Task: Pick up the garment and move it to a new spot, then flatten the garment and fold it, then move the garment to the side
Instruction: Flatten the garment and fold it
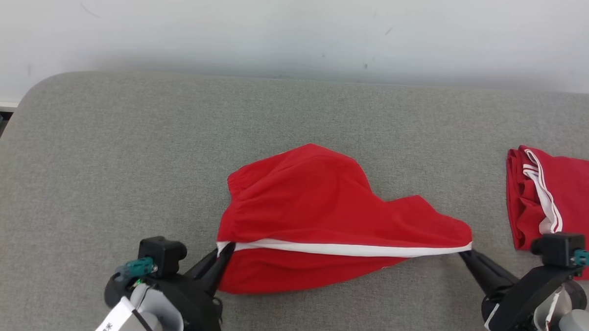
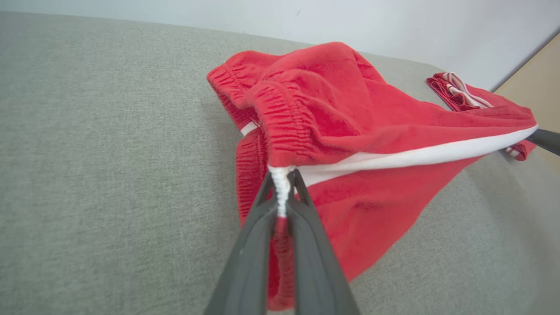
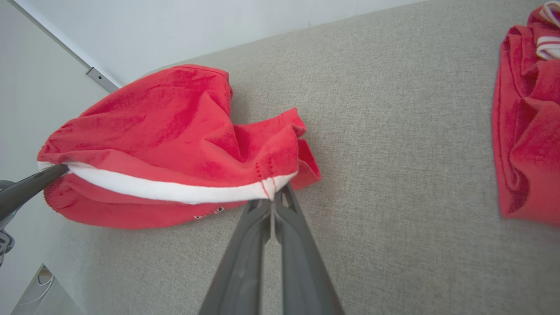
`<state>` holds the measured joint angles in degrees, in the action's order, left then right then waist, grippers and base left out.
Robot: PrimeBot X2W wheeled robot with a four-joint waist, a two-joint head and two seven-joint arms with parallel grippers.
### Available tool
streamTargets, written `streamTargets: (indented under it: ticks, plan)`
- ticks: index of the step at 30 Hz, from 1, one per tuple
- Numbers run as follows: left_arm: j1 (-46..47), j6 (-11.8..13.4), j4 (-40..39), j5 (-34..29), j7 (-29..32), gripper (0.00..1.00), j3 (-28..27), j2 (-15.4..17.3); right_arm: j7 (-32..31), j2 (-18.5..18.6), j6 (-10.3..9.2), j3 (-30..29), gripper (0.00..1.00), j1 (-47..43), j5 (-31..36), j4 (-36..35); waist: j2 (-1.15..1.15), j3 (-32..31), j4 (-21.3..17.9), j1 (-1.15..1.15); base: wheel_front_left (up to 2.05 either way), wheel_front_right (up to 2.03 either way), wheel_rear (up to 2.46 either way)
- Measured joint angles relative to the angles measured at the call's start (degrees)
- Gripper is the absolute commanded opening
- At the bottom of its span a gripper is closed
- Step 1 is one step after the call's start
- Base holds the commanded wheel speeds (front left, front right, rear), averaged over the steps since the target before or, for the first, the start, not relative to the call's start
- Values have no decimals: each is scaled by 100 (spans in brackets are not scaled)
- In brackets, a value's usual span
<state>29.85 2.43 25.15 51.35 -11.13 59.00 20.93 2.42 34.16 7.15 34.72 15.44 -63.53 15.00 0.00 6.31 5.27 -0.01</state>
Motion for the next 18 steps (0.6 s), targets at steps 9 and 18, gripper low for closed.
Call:
streamTargets:
  ticks: [9,18]
  plan:
    - [-35,59,26,-15,2,0,3,104,-149,-3,0,136,99,-5,13,-45,0,-12,19,0,0,0,0]
    - [-35,110,27,-15,2,0,-25,101,-296,36,-3,226,100,-8,80,-54,0,-5,9,0,0,0,0]
